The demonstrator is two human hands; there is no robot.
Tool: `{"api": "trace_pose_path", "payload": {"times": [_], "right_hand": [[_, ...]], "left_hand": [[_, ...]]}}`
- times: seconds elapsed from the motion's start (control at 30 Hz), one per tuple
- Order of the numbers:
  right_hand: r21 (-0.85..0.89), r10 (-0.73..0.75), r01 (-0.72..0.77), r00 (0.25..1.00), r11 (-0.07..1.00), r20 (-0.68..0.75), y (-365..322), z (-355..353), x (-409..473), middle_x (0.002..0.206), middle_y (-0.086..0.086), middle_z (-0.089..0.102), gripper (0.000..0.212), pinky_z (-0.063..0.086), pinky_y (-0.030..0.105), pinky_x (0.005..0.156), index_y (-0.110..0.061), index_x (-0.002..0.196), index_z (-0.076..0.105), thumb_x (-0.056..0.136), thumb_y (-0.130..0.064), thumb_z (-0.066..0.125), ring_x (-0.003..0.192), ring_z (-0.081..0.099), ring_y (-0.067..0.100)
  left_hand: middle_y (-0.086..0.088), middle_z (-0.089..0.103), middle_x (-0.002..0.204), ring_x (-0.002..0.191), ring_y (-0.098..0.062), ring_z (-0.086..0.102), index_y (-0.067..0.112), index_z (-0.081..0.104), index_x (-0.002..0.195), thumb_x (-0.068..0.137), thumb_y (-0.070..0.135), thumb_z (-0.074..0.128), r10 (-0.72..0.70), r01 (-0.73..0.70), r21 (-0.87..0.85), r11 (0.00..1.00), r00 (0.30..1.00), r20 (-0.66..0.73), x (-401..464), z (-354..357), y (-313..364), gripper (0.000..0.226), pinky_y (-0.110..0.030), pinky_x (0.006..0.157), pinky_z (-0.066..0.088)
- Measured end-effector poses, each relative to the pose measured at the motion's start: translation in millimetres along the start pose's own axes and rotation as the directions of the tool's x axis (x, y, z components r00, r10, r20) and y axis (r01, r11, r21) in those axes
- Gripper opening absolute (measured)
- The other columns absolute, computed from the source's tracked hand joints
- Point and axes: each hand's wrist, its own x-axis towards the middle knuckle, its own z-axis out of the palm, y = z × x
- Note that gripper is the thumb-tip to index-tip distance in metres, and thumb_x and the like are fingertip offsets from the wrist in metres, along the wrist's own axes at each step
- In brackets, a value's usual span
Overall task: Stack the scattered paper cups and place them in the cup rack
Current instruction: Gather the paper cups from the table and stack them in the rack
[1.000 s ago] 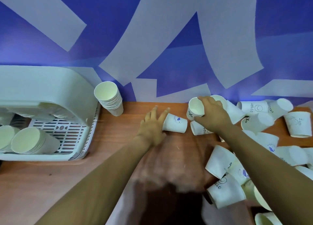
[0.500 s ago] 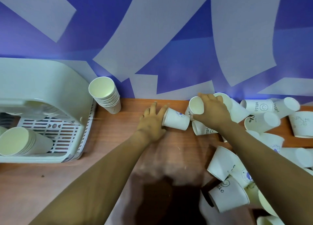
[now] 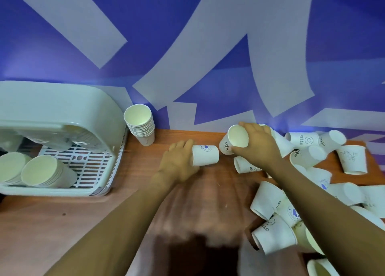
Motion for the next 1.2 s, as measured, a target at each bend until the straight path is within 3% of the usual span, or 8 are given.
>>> {"api": "trace_pose_path", "payload": {"times": [0.17, 0.4, 0.63, 0.8, 1.03, 1.2], "right_hand": [[0.094, -0.042, 0.039, 0.999, 0.995, 0.030, -40.2, -12.7, -31.7, 0.137, 0.000, 0.046, 0.079, 0.042, 0.038, 0.099, -0.026, 0.137, 0.039, 0.070, -0.050, 0.075, 0.121, 0.047, 0.022], [0.103, -0.089, 0.085, 0.995, 0.991, 0.034, -95.4, -20.7, -77.5, 0.130, 0.001, 0.049, 0.069, 0.043, 0.034, 0.089, -0.026, 0.130, 0.046, 0.072, -0.058, 0.069, 0.116, 0.048, 0.023], [0.037, 0.010, -0.011, 0.999, 0.999, 0.031, -132.8, -13.4, -123.0, 0.132, 0.001, 0.045, 0.076, 0.040, 0.037, 0.095, -0.026, 0.132, 0.046, 0.071, -0.067, 0.063, 0.122, 0.041, 0.023], [0.017, 0.027, -0.028, 0.999, 0.999, 0.031, -197.4, 5.5, -141.8, 0.136, 0.000, 0.042, 0.073, 0.038, 0.034, 0.095, -0.028, 0.136, 0.043, 0.075, -0.064, 0.062, 0.125, 0.039, 0.023], [0.064, -0.046, 0.041, 0.996, 0.997, 0.076, -304.1, 51.1, -147.8, 0.136, 0.002, 0.041, 0.069, 0.039, 0.037, 0.101, -0.029, 0.139, 0.037, 0.078, -0.046, 0.066, 0.125, 0.039, 0.026], [0.068, -0.069, 0.063, 0.993, 0.996, 0.095, -361.7, 83.1, -145.8, 0.142, 0.002, 0.038, 0.075, 0.036, 0.037, 0.105, -0.028, 0.143, 0.034, 0.078, -0.046, 0.066, 0.129, 0.038, 0.026]], "left_hand": [[-0.001, 0.048, 0.125, 0.111, -0.024, 0.051, 0.023, 0.040, 0.128, 0.071, 0.043, 0.073, -0.003, -0.010, -0.122, 0.992, 0.994, -0.107, -54.2, -37.1, -12.9, 0.068, -0.041, 0.089, 0.050], [0.001, 0.047, 0.132, 0.118, -0.024, 0.046, 0.027, 0.043, 0.131, 0.078, 0.047, 0.066, -0.013, -0.025, -0.145, 0.989, 0.965, -0.261, -121.0, -79.0, -28.9, 0.061, -0.038, 0.096, 0.042], [0.002, 0.053, 0.122, 0.112, -0.022, 0.047, 0.029, 0.047, 0.126, 0.082, 0.054, 0.058, 0.070, -0.101, -0.129, 0.987, 0.972, -0.225, -159.1, -92.2, -62.5, 0.052, -0.037, 0.095, 0.042], [0.003, 0.054, 0.124, 0.114, -0.022, 0.048, 0.033, 0.047, 0.124, 0.086, 0.059, 0.049, 0.062, -0.090, -0.165, 0.982, 0.984, -0.167, -190.4, -122.0, -115.5, 0.045, -0.040, 0.095, 0.042], [0.002, 0.046, 0.137, 0.125, -0.023, 0.038, 0.029, 0.041, 0.136, 0.087, 0.048, 0.056, 0.014, -0.040, -0.117, 0.992, 0.976, -0.215, -223.9, -171.4, -220.8, 0.054, -0.038, 0.101, 0.037], [0.004, 0.040, 0.141, 0.129, -0.024, 0.032, 0.029, 0.038, 0.138, 0.085, 0.033, 0.059, -0.013, -0.012, -0.106, 0.994, 0.973, -0.232, -237.8, -198.3, -283.9, 0.058, -0.037, 0.102, 0.036]]}}
